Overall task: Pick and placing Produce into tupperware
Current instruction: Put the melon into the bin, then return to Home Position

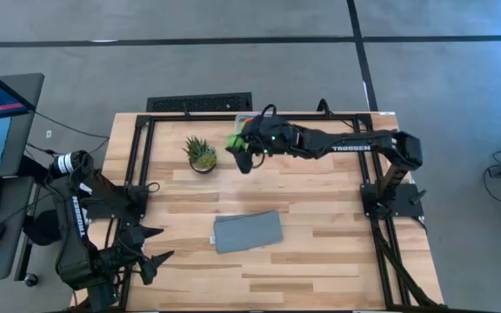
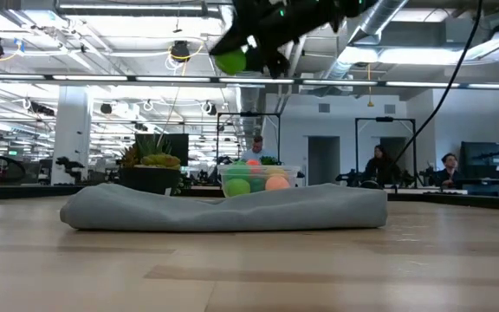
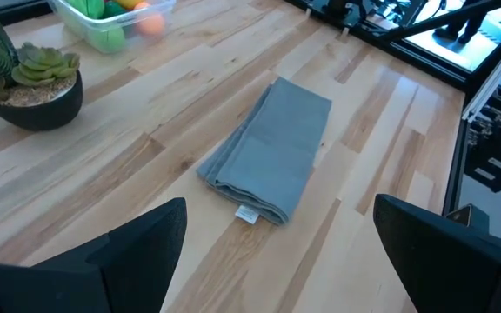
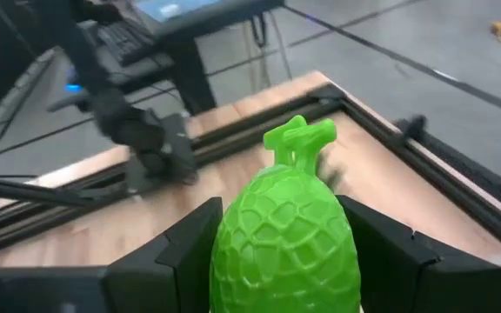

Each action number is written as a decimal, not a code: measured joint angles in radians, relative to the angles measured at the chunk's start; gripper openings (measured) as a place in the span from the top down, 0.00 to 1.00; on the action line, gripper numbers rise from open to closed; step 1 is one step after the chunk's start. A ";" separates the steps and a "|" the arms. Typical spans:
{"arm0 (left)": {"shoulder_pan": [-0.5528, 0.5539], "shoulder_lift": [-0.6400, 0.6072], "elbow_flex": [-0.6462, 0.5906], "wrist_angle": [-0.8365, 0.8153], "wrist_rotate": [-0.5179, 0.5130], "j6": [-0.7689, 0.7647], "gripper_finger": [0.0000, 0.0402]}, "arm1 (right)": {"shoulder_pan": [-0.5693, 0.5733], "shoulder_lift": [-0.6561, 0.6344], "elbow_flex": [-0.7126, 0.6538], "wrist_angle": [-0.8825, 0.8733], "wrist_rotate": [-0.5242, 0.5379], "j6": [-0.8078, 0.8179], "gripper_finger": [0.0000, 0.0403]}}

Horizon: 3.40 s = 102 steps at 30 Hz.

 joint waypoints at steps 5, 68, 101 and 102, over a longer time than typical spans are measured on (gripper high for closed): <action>0.000 0.000 0.000 0.001 0.002 -0.008 0.10 | -0.066 0.000 -0.029 0.000 -0.017 0.004 0.42; 0.067 0.000 0.000 0.000 0.008 0.000 0.10 | -0.299 0.213 -0.029 -0.140 0.066 -0.004 0.36; 0.067 0.000 0.000 -0.012 0.007 0.005 0.10 | -0.288 0.075 -0.029 -0.182 0.043 -0.057 0.36; 0.067 0.000 0.000 -0.016 0.004 0.005 0.10 | -0.288 0.054 -0.029 -0.186 0.043 -0.057 0.36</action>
